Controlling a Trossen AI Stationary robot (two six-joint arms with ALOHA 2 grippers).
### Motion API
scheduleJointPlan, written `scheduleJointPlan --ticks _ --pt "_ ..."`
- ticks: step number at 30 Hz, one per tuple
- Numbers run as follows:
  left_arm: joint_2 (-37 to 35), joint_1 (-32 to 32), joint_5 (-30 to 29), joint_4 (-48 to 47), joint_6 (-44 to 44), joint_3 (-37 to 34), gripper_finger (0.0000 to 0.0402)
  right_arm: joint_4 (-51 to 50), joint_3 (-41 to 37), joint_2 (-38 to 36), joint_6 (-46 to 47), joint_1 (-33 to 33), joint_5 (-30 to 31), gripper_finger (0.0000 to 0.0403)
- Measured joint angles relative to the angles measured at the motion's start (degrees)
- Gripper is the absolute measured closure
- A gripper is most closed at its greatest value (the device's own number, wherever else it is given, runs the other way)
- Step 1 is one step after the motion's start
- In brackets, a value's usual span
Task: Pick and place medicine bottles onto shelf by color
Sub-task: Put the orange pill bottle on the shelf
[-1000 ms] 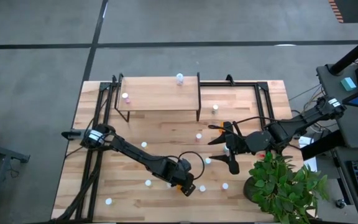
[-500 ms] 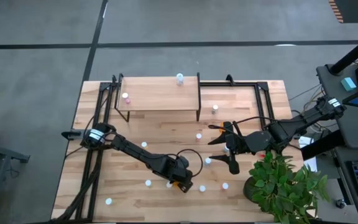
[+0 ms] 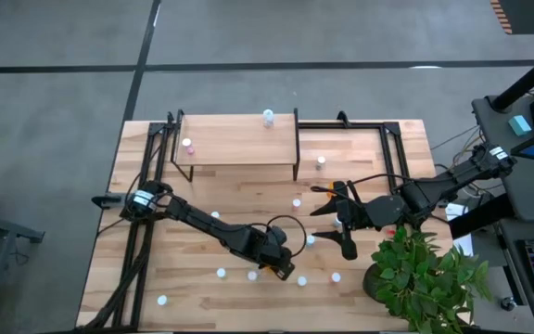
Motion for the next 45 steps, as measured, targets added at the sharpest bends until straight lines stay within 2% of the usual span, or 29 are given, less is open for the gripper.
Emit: scheduleJointPlan --ticks 5,8,17,20,22,26,28,35,39,45 --pt "-5.6 0.7 -8.8 0.2 1.9 1.5 0.0246 -0.2 0.0 0.0 -0.3 0.0 0.0 0.0165" --pt "-10.1 1.5 -16.4 -1.5 3.1 1.0 0.0246 0.1 0.0 0.0 0.3 0.0 0.0 0.0165" --pt "-22.0 3.7 -53.9 -9.0 11.6 -1.4 0.0245 1.5 0.0 0.0 -1.7 0.0 0.1 0.0165" --pt "-24.3 5.4 -63.3 -9.5 13.6 -3.1 0.0245 4.4 0.0 0.1 -4.0 -0.4 0.1 0.0165" --pt "-25.6 6.9 -64.5 -9.8 13.5 -4.5 0.0244 6.7 0.0 0.3 -5.3 -0.7 1.9 0.0165" --pt "-26.0 9.9 -63.9 -9.2 13.4 -7.3 0.0244 10.3 0.0 0.8 -7.7 -1.9 10.2 0.0165" --pt "-26.0 11.4 -64.1 -8.5 13.4 -9.0 0.0244 11.8 0.0 0.8 -9.0 -3.2 12.4 0.0165" --pt "-25.6 16.9 -66.9 -5.2 7.3 -14.5 0.0244 12.6 0.0 0.8 -8.8 -8.0 13.2 0.0165" --pt "-25.6 17.9 -66.9 -1.8 4.8 -16.5 0.0244 12.4 0.0 0.8 -8.8 -9.7 13.1 0.0165" --pt "-25.9 18.0 -66.8 -1.8 4.6 -17.6 0.0244 12.2 0.0 0.8 -8.8 -11.7 13.1 0.0165"
